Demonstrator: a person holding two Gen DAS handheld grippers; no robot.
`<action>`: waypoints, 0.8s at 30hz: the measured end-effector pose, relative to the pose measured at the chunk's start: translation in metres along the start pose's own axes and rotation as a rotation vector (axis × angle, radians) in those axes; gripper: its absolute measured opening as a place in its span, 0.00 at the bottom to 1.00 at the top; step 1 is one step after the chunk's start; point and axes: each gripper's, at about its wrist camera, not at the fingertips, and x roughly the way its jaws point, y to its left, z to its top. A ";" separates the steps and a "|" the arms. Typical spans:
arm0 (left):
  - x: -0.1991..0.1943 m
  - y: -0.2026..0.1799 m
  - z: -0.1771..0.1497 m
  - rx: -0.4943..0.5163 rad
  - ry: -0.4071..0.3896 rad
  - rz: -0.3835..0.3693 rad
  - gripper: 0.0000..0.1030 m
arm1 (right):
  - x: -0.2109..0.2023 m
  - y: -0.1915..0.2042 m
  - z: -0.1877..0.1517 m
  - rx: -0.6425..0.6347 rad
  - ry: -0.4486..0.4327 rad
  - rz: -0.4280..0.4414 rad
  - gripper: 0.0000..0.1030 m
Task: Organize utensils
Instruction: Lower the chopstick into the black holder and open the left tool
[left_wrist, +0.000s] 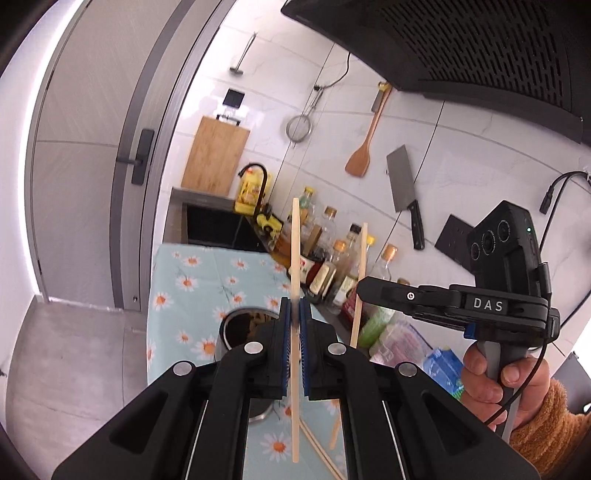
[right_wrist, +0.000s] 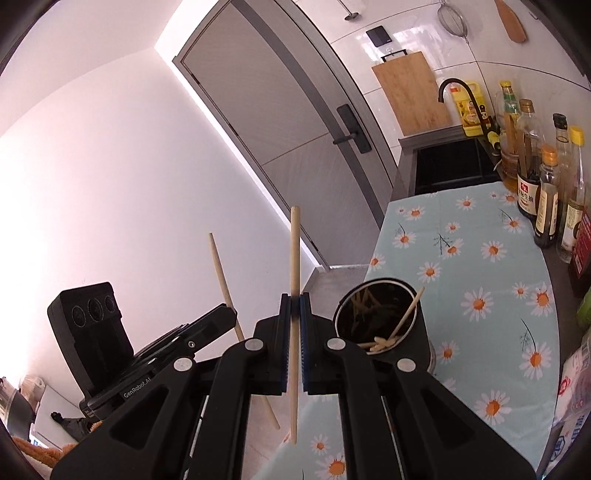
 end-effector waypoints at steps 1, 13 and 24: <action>0.001 0.002 0.003 0.005 -0.027 0.000 0.04 | -0.001 -0.001 0.004 -0.001 -0.021 0.003 0.06; 0.031 0.019 0.023 0.053 -0.232 -0.027 0.04 | 0.022 -0.027 0.043 -0.029 -0.155 -0.002 0.06; 0.081 0.040 0.013 0.054 -0.207 -0.023 0.04 | 0.045 -0.052 0.045 -0.092 -0.193 -0.067 0.06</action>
